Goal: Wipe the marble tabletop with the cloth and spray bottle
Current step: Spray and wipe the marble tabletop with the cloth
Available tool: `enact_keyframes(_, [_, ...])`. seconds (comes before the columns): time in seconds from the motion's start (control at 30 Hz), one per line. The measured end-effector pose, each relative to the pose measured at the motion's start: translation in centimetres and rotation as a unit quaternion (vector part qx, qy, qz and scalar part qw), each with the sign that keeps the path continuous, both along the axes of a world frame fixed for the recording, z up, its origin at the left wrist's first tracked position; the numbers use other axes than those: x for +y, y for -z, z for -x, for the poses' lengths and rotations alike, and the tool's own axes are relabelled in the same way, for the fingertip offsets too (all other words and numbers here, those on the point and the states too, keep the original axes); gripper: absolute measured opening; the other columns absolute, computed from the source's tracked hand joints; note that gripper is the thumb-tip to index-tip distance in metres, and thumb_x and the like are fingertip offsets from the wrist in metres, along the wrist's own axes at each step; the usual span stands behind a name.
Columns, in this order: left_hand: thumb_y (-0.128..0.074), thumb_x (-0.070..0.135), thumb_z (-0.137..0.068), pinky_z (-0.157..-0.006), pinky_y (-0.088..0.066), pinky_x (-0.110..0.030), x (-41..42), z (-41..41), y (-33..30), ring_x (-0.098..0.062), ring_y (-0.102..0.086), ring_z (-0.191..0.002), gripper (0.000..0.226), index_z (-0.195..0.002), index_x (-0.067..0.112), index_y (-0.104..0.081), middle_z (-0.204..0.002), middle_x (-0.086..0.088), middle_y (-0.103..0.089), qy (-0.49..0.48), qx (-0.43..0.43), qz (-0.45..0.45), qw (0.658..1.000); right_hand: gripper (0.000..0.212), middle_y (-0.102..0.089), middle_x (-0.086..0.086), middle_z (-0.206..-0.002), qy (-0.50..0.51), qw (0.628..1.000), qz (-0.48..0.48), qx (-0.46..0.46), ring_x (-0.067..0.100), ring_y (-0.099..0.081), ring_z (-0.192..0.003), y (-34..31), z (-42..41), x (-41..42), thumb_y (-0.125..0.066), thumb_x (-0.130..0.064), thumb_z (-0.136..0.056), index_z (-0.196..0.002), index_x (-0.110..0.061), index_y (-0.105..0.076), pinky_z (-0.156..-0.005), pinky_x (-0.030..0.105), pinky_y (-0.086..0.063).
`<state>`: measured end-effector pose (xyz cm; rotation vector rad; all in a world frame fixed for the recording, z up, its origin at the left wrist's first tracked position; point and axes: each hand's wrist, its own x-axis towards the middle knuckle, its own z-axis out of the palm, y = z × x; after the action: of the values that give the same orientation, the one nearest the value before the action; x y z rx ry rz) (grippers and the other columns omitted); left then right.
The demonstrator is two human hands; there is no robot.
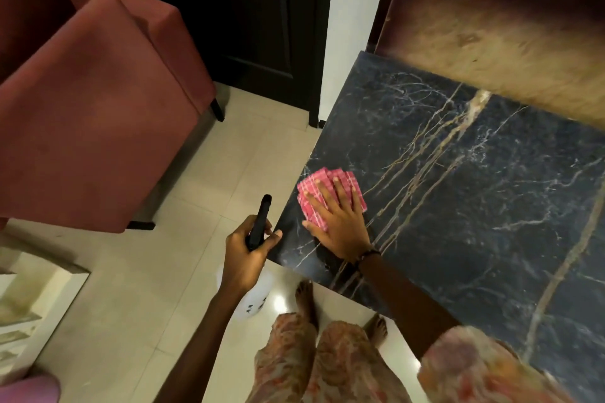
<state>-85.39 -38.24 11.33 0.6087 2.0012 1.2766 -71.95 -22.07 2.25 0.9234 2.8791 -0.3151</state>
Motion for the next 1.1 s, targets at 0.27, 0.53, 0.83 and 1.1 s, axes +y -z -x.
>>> enact_keyframes(0.27, [-0.07, 0.008, -0.081, -0.054, -0.039, -0.031, 0.8, 1.4, 0.5, -0.017, -0.044, -0.05, 0.014, -0.087, 0.001, -0.059, -0.058, 0.001, -0.049, 0.011, 0.005, -0.002, 1.0, 0.058, -0.031, 0.003, -0.156, -0.086, 0.995, 0.024, 0.049, 0.03, -0.014, -0.147, 1.8, -4.5, -7.5, -0.035, -0.062, -0.093, -0.144, -0.034, -0.035, -0.117, 0.061, -0.016])
enact_keyframes(0.53, [-0.071, 0.009, -0.082, -0.062, -0.037, -0.039, 1.6, 2.7, 1.0, -0.02, -0.042, -0.051, 0.016, -0.088, 0.001, -0.059, -0.059, -0.001, -0.048, 0.006, -0.022, 0.009, 1.0, 0.066, -0.021, 0.009, -0.16, 0.01, 1.0, -0.01, 0.01, 0.034, -0.012, -0.148, 0.7, -4.6, -0.5, -0.034, -0.06, -0.093, -0.15, -0.028, -0.027, -0.117, 0.061, -0.017])
enact_keyframes(0.83, [-0.071, 0.008, -0.081, -0.058, -0.037, -0.038, 3.5, 3.6, 1.4, -0.021, -0.041, -0.05, 0.015, -0.084, 0.004, -0.058, -0.056, 0.001, -0.047, 0.027, -0.004, 0.006, 1.0, 0.061, -0.032, 0.009, -0.155, -0.049, 0.998, -0.003, 0.036, 0.034, -0.02, -0.146, 1.5, 0.9, -2.8, -0.04, -0.059, -0.09, -0.143, -0.029, -0.038, -0.114, 0.061, -0.022])
enact_keyframes(1.1, [-0.07, 0.01, -0.082, -0.055, -0.038, -0.029, 6.9, 3.6, 1.3, -0.014, -0.046, -0.051, 0.013, -0.086, 0.004, -0.06, -0.068, -0.005, -0.056, 0.048, -0.035, 0.014, 0.998, 0.061, -0.029, 0.007, -0.158, -0.056, 0.998, -0.032, 0.004, 0.03, -0.011, -0.148, 1.5, -7.0, 2.3, -0.031, -0.063, -0.093, -0.147, -0.033, -0.031, -0.116, 0.057, -0.014])
